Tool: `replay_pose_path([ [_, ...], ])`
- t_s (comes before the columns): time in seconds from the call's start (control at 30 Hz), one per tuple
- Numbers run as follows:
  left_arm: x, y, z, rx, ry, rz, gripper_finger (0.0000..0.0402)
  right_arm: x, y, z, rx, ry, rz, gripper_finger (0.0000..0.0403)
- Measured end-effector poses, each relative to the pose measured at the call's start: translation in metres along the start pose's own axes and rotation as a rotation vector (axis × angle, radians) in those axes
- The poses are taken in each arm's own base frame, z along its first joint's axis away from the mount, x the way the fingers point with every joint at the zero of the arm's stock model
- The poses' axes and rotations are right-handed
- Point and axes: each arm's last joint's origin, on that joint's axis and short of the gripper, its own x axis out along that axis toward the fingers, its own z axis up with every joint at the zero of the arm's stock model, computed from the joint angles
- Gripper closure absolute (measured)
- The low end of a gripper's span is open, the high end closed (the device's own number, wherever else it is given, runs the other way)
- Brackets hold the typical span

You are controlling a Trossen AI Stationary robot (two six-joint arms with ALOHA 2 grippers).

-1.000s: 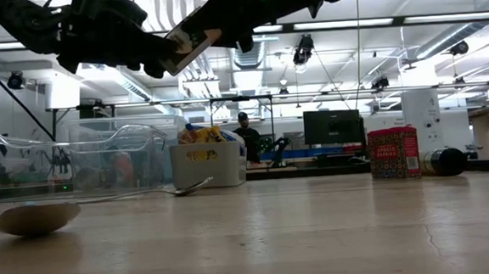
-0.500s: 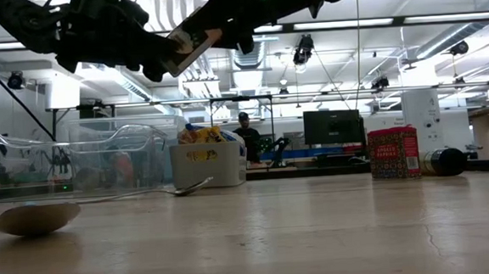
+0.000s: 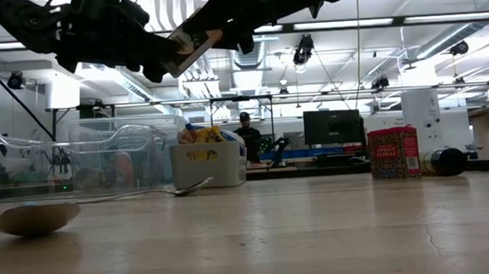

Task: Pick & Place Food Item
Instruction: Put the golden seasoning bottle into the white bin

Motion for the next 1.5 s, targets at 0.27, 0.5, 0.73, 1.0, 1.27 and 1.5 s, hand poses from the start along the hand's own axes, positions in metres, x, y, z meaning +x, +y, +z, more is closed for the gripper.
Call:
replay_pose_path([
  [0.27, 0.000, 0.000, 0.000, -0.001, 0.002, 0.003, 0.0134, 0.000, 0.000, -0.001, -0.015, 0.004, 0.000, 0.0038],
  [0.5, 0.000, 0.000, 0.000, 0.005, 0.002, 0.006, 0.0134, 0.000, 0.000, -0.001, 0.003, 0.008, -0.018, 0.0034],
  [0.73, 0.000, 0.001, 0.000, 0.007, 0.003, 0.015, 0.0134, 0.000, -0.003, -0.001, 0.008, 0.012, -0.119, 0.0032],
  [1.0, 0.000, 0.000, 0.000, 0.011, 0.001, 0.007, 0.0134, 0.000, -0.001, -0.001, 0.006, 0.013, -0.080, 0.0032],
  [1.27, 0.000, 0.000, 0.000, 0.011, 0.002, 0.005, 0.0134, -0.003, -0.001, -0.003, 0.011, 0.055, -0.067, 0.0032],
  [1.5, 0.000, 0.000, 0.000, 0.011, 0.001, 0.006, 0.0134, -0.017, 0.000, 0.003, 0.012, 0.108, -0.066, 0.0032],
])
